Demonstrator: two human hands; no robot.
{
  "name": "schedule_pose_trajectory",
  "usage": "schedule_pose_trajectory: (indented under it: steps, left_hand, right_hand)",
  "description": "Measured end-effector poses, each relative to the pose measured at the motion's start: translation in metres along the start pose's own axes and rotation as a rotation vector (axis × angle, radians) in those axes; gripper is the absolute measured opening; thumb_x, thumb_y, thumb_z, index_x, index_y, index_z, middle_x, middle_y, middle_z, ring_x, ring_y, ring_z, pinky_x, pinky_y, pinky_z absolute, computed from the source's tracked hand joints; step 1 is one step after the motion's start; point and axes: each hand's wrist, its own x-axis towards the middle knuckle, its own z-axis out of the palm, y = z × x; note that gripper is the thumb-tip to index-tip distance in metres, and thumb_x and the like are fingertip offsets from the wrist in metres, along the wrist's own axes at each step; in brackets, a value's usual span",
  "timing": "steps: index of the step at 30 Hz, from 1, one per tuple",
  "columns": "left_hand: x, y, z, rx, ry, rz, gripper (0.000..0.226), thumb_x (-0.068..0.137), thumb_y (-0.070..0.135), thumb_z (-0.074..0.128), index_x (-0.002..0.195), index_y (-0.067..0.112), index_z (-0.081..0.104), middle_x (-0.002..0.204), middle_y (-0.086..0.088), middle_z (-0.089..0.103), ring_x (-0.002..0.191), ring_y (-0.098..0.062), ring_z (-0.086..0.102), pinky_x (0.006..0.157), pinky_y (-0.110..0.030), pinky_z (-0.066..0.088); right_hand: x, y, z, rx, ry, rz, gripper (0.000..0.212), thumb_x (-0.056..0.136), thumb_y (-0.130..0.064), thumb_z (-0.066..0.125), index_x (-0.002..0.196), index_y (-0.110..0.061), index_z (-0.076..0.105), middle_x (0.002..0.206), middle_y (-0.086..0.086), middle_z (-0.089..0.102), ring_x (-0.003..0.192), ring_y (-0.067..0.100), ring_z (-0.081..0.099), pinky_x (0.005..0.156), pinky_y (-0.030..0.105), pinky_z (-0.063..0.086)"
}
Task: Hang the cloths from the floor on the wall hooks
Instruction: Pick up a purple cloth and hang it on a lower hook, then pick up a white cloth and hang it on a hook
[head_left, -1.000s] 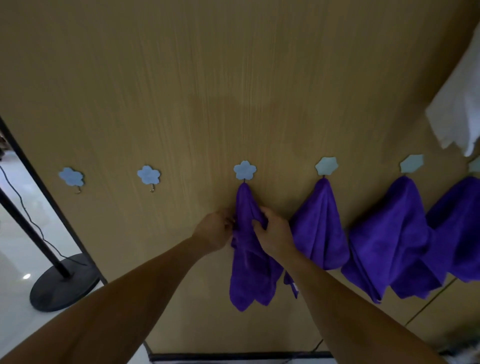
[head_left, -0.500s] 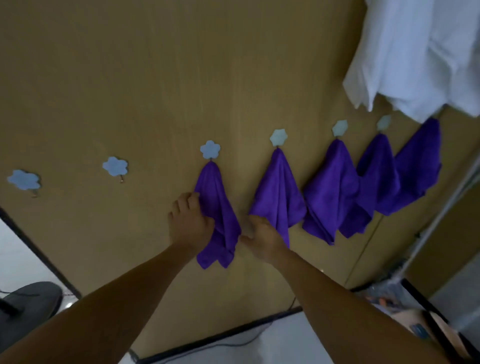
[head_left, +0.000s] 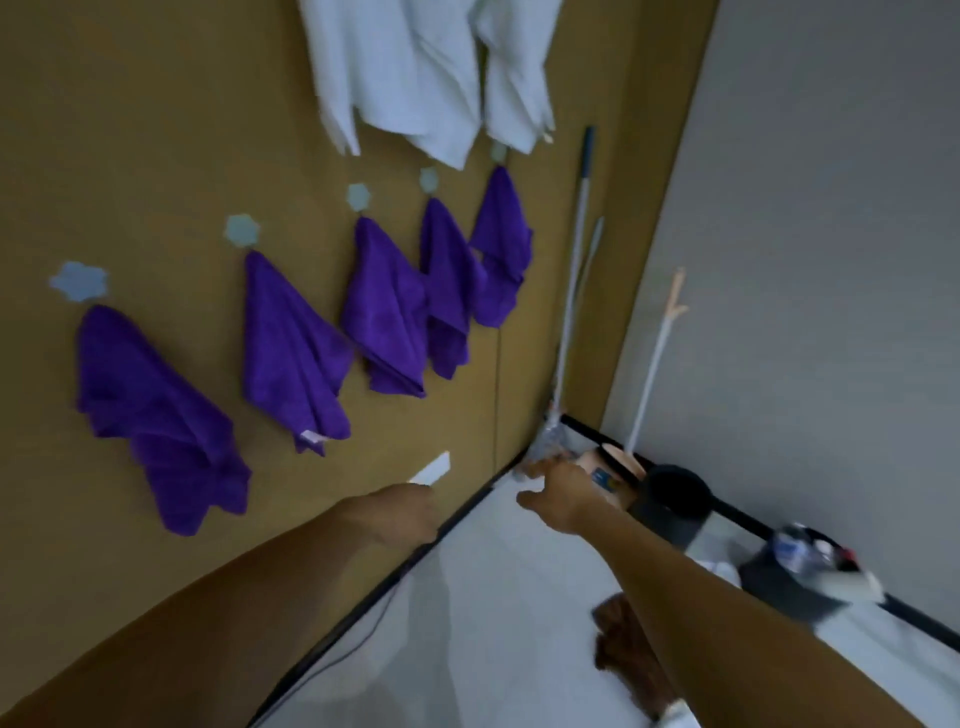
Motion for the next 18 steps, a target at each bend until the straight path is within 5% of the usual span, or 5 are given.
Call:
schedule_pose_trajectory:
  steps: [4, 8, 12, 18]
  left_hand:
    - [0.008, 0.107, 0.033, -0.003, -0.023, 0.143, 0.039, 0.084, 0.028, 0.061, 0.120, 0.013, 0.056, 0.125, -0.008, 0.057, 0.110, -0.023, 0.056, 0.094, -0.029, 0.046]
    - [0.003, 0.216, 0.067, 0.016, -0.049, 0.315, 0.054, 0.088, 0.030, 0.061, 0.137, 0.015, 0.047, 0.140, -0.004, 0.047, 0.123, -0.019, 0.048, 0.092, -0.018, 0.033]
    - [0.000, 0.314, 0.110, 0.036, -0.122, 0.430, 0.057, 0.091, 0.031, 0.058, 0.142, 0.015, 0.040, 0.148, -0.004, 0.039, 0.131, -0.021, 0.042, 0.108, -0.031, 0.035]
    - [0.015, 0.397, 0.187, 0.139, -0.240, 0.523, 0.050, 0.086, 0.035, 0.058, 0.133, 0.023, 0.049, 0.139, -0.002, 0.045, 0.119, -0.025, 0.050, 0.097, -0.033, 0.043]
  right_hand:
    - [-0.043, 0.098, -0.031, -0.001, 0.028, 0.118, 0.055, 0.090, -0.048, 0.058, 0.135, -0.018, 0.050, 0.144, 0.010, 0.044, 0.128, 0.029, 0.046, 0.107, 0.039, 0.040]
    - [-0.090, 0.186, -0.054, 0.004, 0.051, 0.198, 0.051, 0.089, -0.045, 0.060, 0.132, -0.018, 0.055, 0.138, 0.013, 0.050, 0.123, 0.033, 0.050, 0.103, 0.036, 0.042]
    - [-0.143, 0.266, -0.070, 0.066, 0.105, 0.302, 0.044, 0.089, -0.039, 0.060, 0.128, -0.019, 0.057, 0.131, 0.015, 0.054, 0.113, 0.033, 0.056, 0.095, 0.035, 0.045]
    - [-0.179, 0.354, -0.053, 0.179, 0.126, 0.489, 0.051, 0.090, -0.041, 0.061, 0.134, -0.017, 0.052, 0.142, 0.010, 0.047, 0.123, 0.030, 0.050, 0.103, 0.039, 0.044]
